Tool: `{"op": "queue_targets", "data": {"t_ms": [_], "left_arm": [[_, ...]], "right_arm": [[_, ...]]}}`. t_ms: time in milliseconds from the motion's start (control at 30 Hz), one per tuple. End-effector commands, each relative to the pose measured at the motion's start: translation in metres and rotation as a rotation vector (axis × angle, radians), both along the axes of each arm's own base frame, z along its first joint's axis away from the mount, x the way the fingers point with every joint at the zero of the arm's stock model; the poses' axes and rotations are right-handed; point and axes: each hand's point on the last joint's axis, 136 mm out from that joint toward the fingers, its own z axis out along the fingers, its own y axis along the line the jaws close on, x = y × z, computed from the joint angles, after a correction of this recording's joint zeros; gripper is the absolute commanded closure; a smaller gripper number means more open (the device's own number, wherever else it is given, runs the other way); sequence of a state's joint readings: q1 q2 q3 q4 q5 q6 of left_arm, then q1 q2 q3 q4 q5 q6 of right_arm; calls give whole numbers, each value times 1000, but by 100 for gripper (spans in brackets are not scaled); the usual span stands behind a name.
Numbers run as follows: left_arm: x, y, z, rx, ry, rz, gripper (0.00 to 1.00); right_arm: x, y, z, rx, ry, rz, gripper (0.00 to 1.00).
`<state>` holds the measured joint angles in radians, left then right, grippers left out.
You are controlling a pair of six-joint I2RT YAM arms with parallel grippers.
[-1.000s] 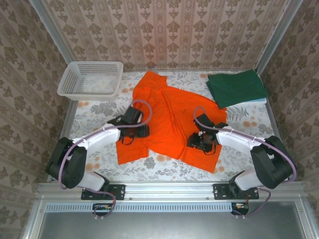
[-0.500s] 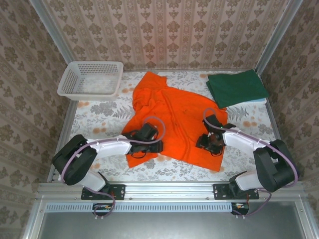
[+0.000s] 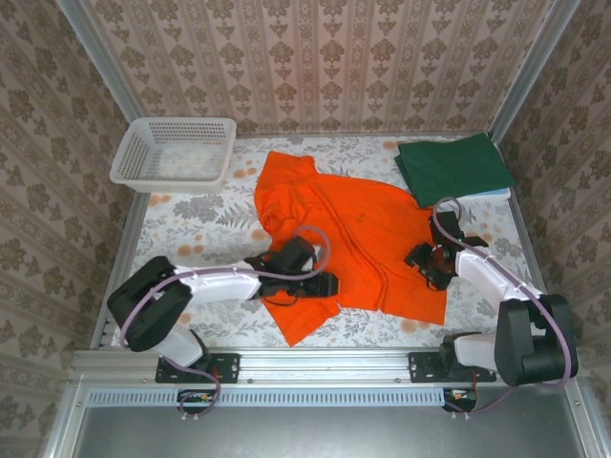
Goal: Fold and stack the t-shirts
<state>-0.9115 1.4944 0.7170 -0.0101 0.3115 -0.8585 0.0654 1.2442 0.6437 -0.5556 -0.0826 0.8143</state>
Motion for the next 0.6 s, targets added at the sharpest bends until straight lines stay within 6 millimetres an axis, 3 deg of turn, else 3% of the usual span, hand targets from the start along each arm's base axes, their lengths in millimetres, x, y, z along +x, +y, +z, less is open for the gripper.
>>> {"op": "queue_targets", "data": {"t_ms": [0,133,267,467,567], "left_arm": [[50,41,44,5,-93,140,41],[110,106,67,10,-147,398,44],[155,157,60,13,-124,610,51],[196,166,34,15,-41,653,55],[210,162,14,-7,22,633,57]], "right_arm": [[8,17,20,66,-95,45,35],[14,65,42,67,-210,201,34],[6,140,55,109,-290,402,35],[-18,261,70,155,-357,699,35],[-30,307,59,126,-301,822,35]]}}
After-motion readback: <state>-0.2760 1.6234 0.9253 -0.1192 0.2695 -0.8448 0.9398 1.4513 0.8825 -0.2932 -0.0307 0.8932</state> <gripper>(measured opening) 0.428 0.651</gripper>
